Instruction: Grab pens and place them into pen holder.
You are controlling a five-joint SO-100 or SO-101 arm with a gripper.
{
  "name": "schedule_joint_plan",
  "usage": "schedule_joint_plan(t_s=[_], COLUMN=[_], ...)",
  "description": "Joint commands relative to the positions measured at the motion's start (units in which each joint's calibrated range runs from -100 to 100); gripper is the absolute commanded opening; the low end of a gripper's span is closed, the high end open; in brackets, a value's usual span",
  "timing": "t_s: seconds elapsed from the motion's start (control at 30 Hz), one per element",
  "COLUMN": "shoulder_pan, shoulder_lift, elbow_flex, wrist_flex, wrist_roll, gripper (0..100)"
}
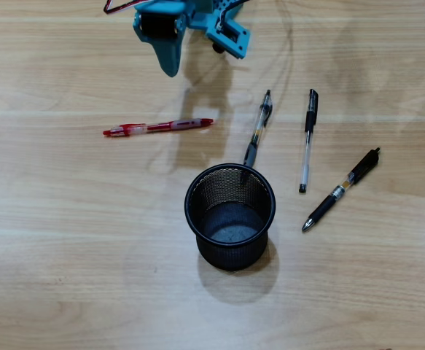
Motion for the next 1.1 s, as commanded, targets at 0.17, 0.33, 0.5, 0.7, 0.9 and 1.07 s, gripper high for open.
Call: schedule_joint_plan(t_s=[0.17,0.33,0.5,0.7,0.9,1.07], shoulder_pan=[-2.3,-2.5,-2.5,-2.5,-1.7,-1.7], shoulder_lift=[5.6,7.9,9.2,9.4,10.6,16.0], elbow_flex=[-5.3,-5.2,-4.5,0.0,3.7,3.7], wrist_flex=[2.1,1.9,2.7,2.1,1.9,-4.5], wrist_roll=[2.8,5.2,5.6,5.6,5.6,7.2], gripper=[2,4,25,37,32,32])
